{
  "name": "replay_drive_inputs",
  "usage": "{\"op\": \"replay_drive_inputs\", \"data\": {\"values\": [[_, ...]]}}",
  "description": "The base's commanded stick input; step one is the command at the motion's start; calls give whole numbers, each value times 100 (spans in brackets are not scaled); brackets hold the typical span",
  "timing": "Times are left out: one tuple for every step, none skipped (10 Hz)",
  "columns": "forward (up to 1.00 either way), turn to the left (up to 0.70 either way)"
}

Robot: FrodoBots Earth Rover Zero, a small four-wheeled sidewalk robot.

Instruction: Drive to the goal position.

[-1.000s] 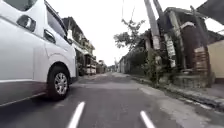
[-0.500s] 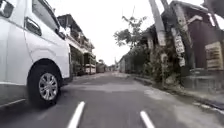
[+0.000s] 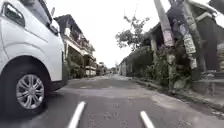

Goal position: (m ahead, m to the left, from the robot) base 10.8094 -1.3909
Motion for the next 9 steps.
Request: {"op": "replay_drive_inputs", "data": {"values": [[70, 0], [70, 0], [70, 0], [70, 0], [70, 0], [70, 0], [70, 0], [70, 0], [70, 0]]}}
